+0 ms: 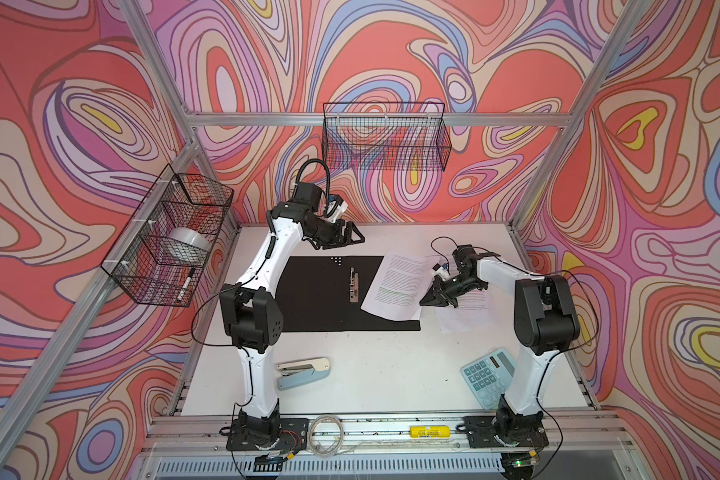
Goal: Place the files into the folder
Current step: 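Carry the lifted sheet with the right gripper over the black folder, then lower the sheet onto the folder beside the silver clip with the right gripper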
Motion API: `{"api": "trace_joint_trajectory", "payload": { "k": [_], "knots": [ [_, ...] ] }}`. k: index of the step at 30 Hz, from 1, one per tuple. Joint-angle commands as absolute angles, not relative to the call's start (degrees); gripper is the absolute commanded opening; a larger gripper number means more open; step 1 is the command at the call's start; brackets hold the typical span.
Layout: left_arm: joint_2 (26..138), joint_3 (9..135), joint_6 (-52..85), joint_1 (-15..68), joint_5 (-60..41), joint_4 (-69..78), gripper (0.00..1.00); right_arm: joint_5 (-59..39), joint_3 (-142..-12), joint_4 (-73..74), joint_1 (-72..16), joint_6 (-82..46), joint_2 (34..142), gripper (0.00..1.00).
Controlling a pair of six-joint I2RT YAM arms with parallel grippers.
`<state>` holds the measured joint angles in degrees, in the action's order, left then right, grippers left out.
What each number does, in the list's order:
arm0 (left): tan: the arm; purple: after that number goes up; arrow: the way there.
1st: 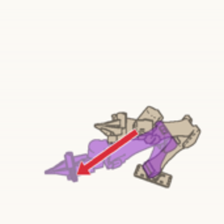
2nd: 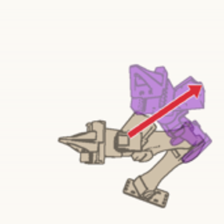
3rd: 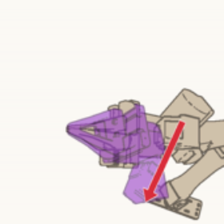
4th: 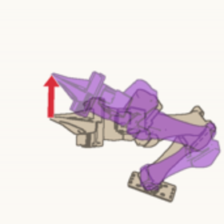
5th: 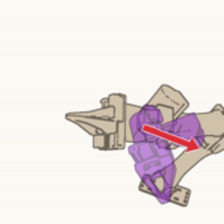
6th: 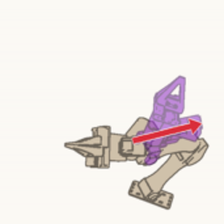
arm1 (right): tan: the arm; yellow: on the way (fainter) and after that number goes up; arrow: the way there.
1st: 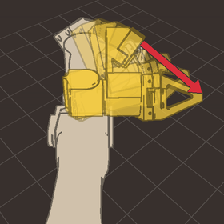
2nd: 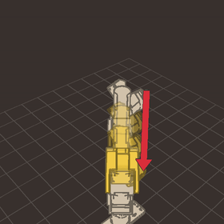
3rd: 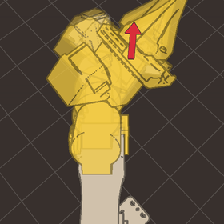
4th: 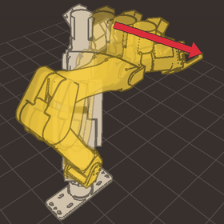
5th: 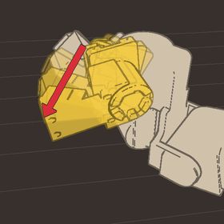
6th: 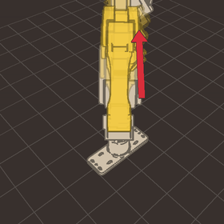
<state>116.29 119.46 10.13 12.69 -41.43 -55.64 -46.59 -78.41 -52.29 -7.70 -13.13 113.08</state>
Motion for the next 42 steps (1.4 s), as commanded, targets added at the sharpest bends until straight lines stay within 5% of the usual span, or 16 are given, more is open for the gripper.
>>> {"api": "trace_joint_trajectory", "payload": {
  "k": [1,14,42],
  "knots": [
    [114.3,118.9,8.3,12.5,-40.8,-58.2,0.77,-36.4,-82.6,-59.6,-10.4,-8.4,115.5,0.0],
    [114.1,118.4,7.7,12.4,-40.8,-59.1,0.77,-23.1,-90.4,-69.2,-21.1,-2.6,117.1,0.0],
    [114.0,116.0,6.9,12.4,-40.2,-59.2,0.77,-12.0,-95.5,-65.7,-20.4,-0.1,119.4,0.0]
  ]
}}
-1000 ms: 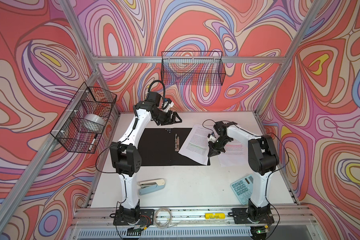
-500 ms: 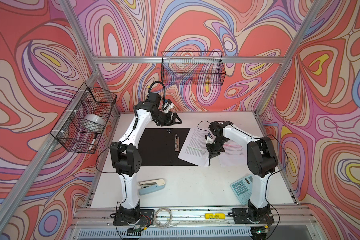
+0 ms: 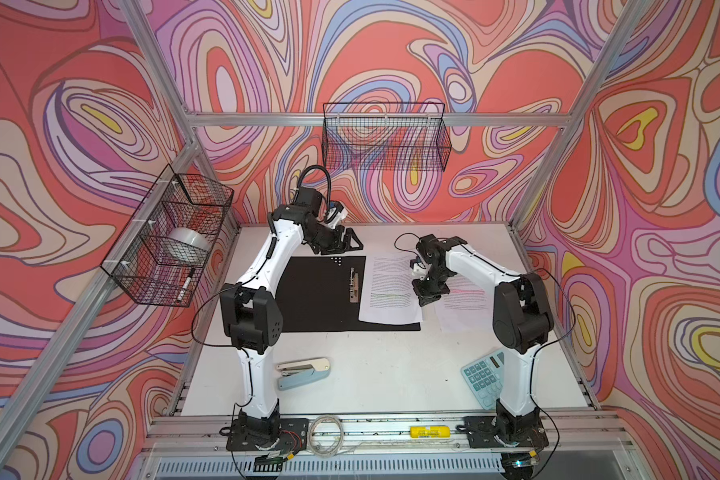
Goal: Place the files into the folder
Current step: 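Lower the sheet onto the folder beside the silver clip with the right gripper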
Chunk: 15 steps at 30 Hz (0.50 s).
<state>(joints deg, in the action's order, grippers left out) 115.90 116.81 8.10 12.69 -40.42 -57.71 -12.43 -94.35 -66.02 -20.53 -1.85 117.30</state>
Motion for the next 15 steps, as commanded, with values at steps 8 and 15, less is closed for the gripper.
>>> {"api": "trace_joint_trajectory", "payload": {
  "k": [8,15],
  "knots": [
    [115.2,115.7,7.5,12.5,-40.2,-58.6,0.77,-8.9,-94.6,-64.6,-20.3,-0.2,121.5,0.1],
    [115.2,115.7,7.8,12.5,-40.1,-58.1,0.77,-7.8,-94.1,-62.0,-20.0,-2.9,120.3,0.35]
  ]
}}
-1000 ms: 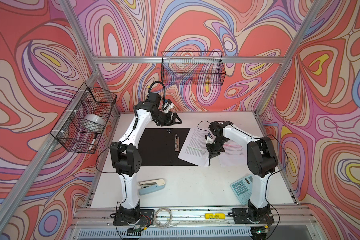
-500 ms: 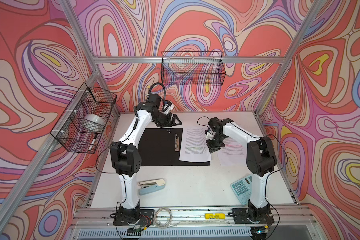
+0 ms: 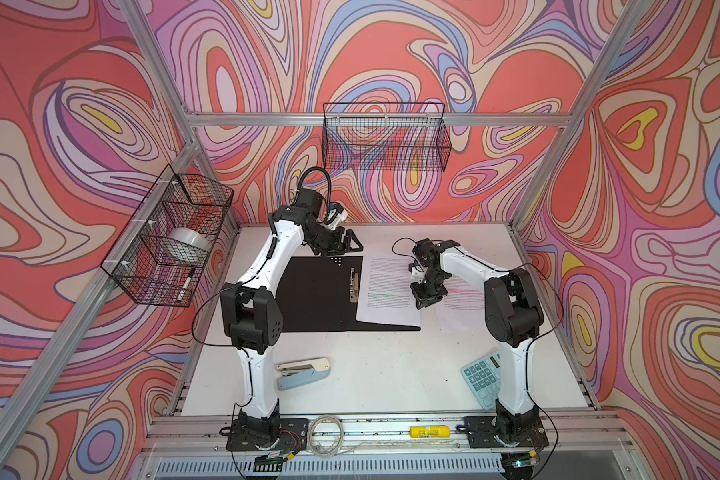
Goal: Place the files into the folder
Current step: 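Lower the sheet onto the folder beside the silver clip with the right gripper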
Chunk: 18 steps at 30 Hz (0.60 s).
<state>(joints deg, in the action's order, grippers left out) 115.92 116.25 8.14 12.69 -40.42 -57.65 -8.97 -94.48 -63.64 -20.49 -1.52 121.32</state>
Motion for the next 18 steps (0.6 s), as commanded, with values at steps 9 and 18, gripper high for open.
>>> {"api": "trace_joint_trajectory", "payload": {
  "k": [9,18],
  "knots": [
    [113.9,111.4,7.6,12.6,-35.5,-55.3,0.78,-16.0,-95.9,-53.8,-14.2,-10.3,118.9,0.47],
    [110.1,98.7,10.6,12.5,-27.3,-47.2,0.79,-21.5,-103.3,-48.5,-13.5,-13.9,126.2,0.49]
  ]
}}
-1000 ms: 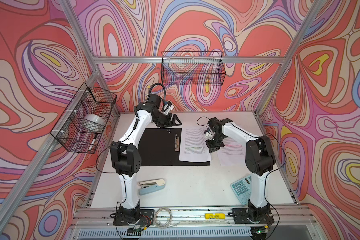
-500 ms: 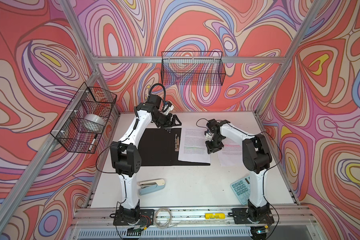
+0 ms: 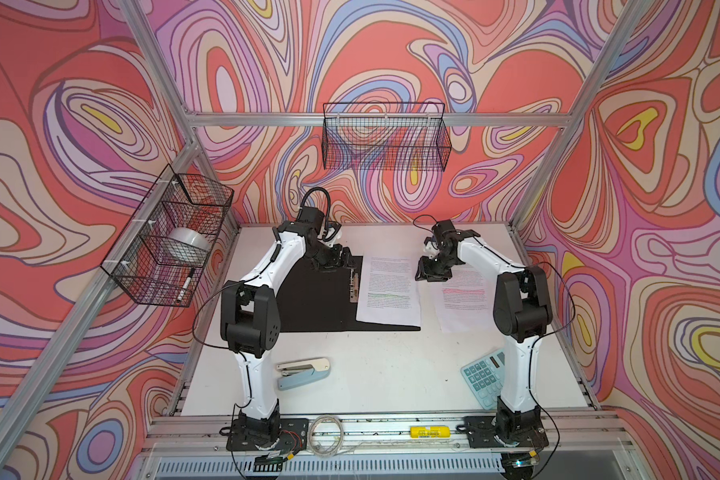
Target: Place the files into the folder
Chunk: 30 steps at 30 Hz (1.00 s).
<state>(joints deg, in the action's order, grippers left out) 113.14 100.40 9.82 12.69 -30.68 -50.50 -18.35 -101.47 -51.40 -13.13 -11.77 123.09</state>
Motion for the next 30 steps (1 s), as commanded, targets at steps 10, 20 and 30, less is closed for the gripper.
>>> {"api": "trace_joint_trajectory", "payload": {
  "k": [10,20,30],
  "knots": [
    [110.7,91.2,10.5,12.5,-25.8,-41.7,0.82,-18.4,-106.2,-46.7,-13.5,-14.9,130.2,0.49],
    [115.1,91.1,10.7,12.5,-26.9,-40.3,0.84,-16.2,-106.3,-45.5,-13.5,-15.2,131.9,0.49],
    [119.5,93.2,10.5,12.5,-27.1,-41.0,0.84,-19.1,-109.7,-44.7,-13.4,-16.1,135.6,0.48]
  ]
}}
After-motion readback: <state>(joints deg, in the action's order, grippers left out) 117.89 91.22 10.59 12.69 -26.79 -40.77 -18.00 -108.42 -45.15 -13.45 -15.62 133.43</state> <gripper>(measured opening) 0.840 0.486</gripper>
